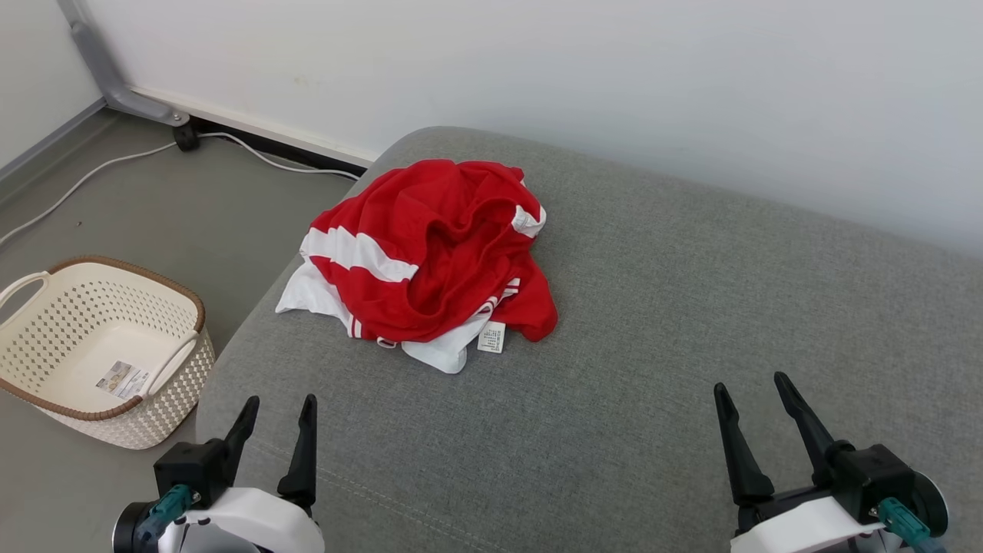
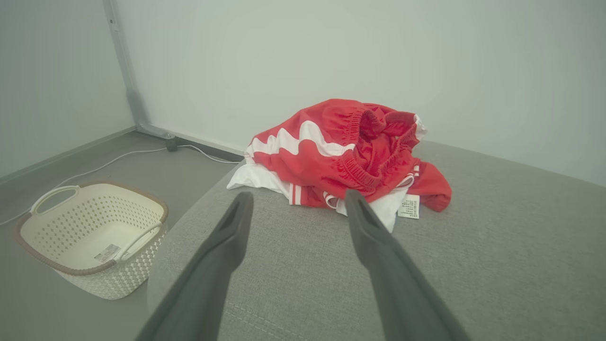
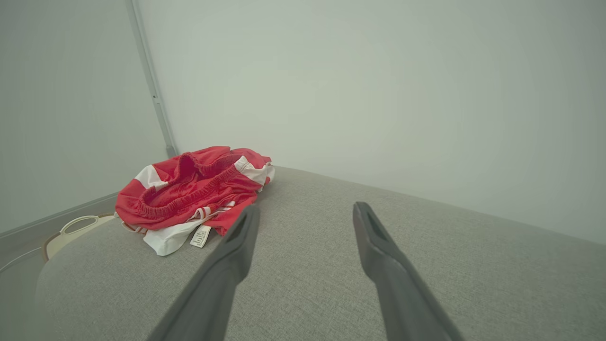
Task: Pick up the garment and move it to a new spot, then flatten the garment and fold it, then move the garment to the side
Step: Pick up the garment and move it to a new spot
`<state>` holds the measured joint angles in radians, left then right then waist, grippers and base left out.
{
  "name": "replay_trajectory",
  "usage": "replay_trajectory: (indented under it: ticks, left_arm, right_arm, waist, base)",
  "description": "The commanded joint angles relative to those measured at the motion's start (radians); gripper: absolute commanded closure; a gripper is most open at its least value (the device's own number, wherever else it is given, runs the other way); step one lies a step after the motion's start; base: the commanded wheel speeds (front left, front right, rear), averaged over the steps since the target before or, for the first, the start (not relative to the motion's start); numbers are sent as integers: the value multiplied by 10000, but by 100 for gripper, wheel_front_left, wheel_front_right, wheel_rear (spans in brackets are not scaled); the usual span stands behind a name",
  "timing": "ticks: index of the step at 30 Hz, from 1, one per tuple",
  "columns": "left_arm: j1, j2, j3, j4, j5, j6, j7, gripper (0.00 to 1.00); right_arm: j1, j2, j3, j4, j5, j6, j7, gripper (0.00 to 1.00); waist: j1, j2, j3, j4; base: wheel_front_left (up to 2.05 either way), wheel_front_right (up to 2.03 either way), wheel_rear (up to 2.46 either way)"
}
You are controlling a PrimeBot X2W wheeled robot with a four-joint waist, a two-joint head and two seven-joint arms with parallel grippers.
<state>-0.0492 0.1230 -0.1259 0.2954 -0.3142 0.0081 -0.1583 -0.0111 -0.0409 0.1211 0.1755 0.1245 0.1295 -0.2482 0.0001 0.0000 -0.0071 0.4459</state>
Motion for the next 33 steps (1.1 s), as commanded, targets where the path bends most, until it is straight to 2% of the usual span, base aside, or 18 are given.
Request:
replay_trajectory:
  ticks: [1,10,18,25,33]
  left_arm:
    - [-462,186,294,-197,-162,-86,31,0]
    - [-1433,161,459,415,-1524,-697,1850,0]
    - [-3102,383,663,1431,-2713,-1102,3247,0]
    - [-4583,857,710,2360,-3386,-1293,3916,0]
    - [-5733,1701,723,3789,-3972,-1369,4559,0]
  right_arm:
    - [-196,-93,276,-230,82,12,-136,0]
    - [-302,-93,529,-178,-34,12,-136,0]
    - [-655,-93,700,-154,-243,12,-136,0]
    - [-1019,-93,1008,-189,-226,12,-136,0]
    - [-1365,-93,1285,-137,-220,12,-136,0]
  waist:
    - [-1,0,7,-14]
    - [-1,0,238,-378]
    - [-1,0,822,-1102]
    - [-1,0,1431,-1795]
    - [-1,0,1923,-2464]
  base:
    - [0,0,0]
    - [0,0,0]
    - [0,0,0]
    - [0,0,0]
    - [0,0,0]
